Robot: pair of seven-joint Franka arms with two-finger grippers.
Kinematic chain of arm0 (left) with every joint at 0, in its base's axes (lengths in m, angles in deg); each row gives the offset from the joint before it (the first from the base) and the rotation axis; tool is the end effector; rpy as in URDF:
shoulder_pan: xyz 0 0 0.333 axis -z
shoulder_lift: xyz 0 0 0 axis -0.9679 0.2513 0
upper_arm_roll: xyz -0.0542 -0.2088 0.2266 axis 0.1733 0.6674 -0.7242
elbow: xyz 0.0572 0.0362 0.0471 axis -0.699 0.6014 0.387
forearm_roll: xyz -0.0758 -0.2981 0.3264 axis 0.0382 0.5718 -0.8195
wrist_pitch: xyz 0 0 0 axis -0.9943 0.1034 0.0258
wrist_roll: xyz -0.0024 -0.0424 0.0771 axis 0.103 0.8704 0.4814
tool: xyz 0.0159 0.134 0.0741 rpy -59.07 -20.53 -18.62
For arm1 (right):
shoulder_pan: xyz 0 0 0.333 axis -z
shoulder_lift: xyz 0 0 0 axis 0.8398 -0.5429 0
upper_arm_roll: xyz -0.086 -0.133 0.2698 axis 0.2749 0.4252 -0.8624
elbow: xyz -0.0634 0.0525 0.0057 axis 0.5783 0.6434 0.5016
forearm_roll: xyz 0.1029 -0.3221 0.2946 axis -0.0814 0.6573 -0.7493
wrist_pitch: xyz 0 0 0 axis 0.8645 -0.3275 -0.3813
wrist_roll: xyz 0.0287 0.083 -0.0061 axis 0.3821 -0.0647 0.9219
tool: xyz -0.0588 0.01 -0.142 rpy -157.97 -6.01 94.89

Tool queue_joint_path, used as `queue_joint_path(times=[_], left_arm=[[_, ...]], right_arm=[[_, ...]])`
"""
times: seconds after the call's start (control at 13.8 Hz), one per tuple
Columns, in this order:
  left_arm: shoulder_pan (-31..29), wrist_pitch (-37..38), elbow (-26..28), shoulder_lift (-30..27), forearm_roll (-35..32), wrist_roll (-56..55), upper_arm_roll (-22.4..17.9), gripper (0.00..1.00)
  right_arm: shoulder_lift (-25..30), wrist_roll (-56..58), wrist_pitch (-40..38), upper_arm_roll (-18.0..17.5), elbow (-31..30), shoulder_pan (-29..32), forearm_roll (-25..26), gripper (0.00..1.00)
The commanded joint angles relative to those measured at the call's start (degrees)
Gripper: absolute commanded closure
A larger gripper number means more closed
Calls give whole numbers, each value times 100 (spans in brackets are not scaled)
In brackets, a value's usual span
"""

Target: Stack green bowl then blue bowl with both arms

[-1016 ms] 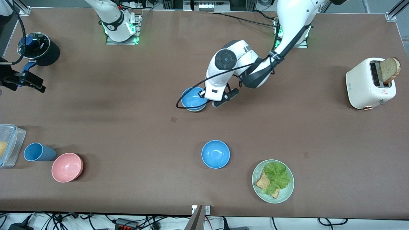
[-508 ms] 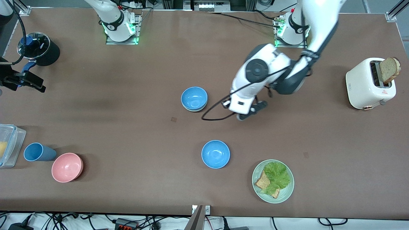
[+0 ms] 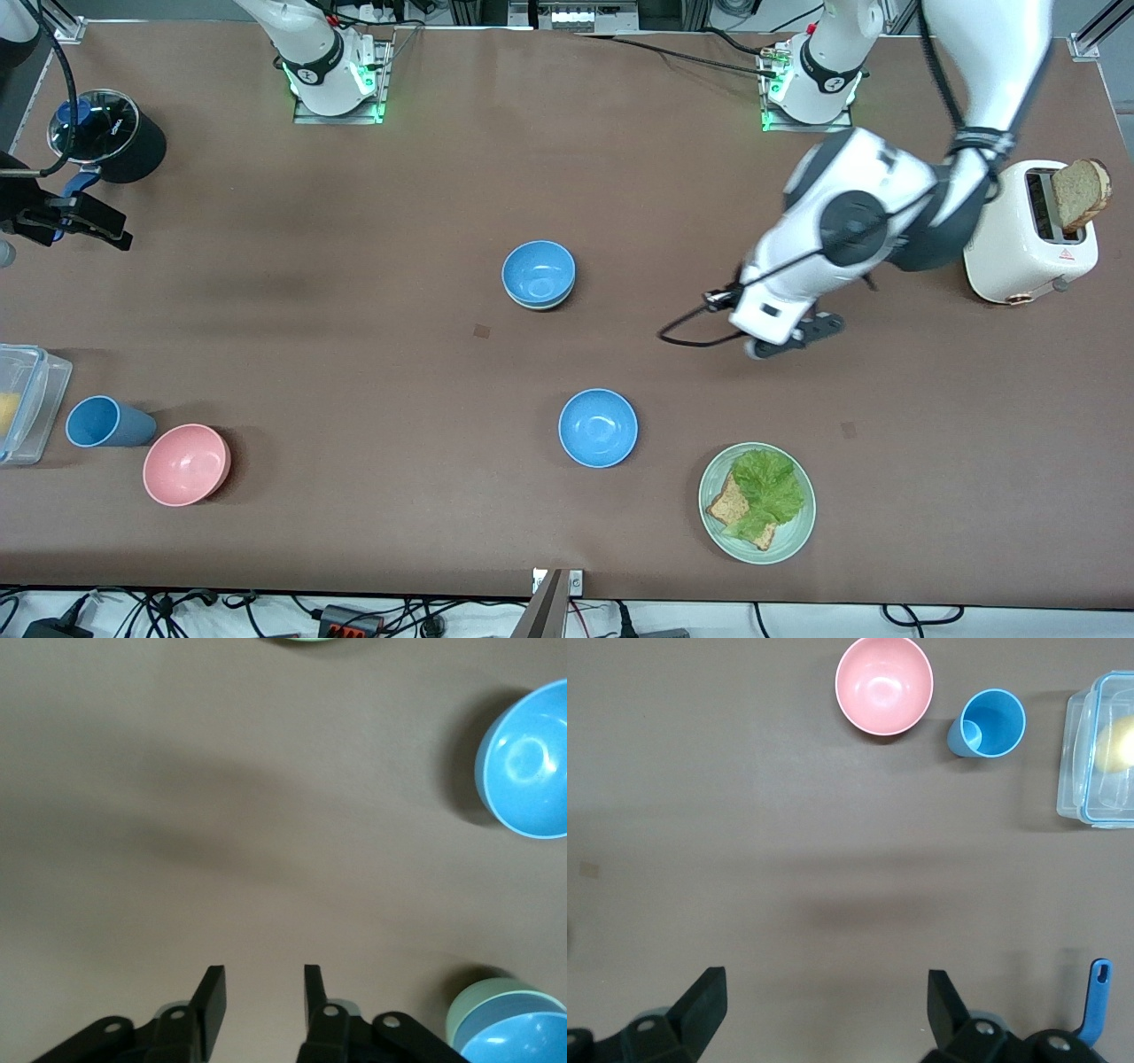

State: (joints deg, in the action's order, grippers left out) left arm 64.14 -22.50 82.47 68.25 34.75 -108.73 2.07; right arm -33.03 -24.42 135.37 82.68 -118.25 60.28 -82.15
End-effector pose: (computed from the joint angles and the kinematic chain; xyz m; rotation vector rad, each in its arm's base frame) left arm 0.6427 -0.2526 0.3295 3.0160 0.5043 -0.2974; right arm 0.6292 -0.0460 0.5278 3.1021 -0.0524 -0.0089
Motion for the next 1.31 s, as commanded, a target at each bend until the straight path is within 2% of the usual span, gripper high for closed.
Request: queue_joint_path(times=[0.0,0.07,0.15,0.29,0.58,0.87,1.23], left_arm=[[84,141,271,-652,506,1214,-727,52],[155,141,333,-837,550,1671,-1095,49],[294,158,360,-970,550,2189,-1481,41],[462,246,482,-1259,550,3087,-2054,0],[577,264,773,-1752,533,3565,-2521,0],[577,255,1062,-2245,463,3643,-2566,0],[586,211,1072,-2272,471,3626,-2943,0]], right_arm=[[42,74,-109,-16,37,0,85,0],[42,74,-109,-16,37,0,85,0],[42,74,-109,-16,37,0,76,0],[42,74,-170,-16,37,9,76,0],[42,74,-170,-16,37,0,76,0],[42,74,-171,-16,37,0,85,0],[42,74,-171,-16,37,0,85,0]])
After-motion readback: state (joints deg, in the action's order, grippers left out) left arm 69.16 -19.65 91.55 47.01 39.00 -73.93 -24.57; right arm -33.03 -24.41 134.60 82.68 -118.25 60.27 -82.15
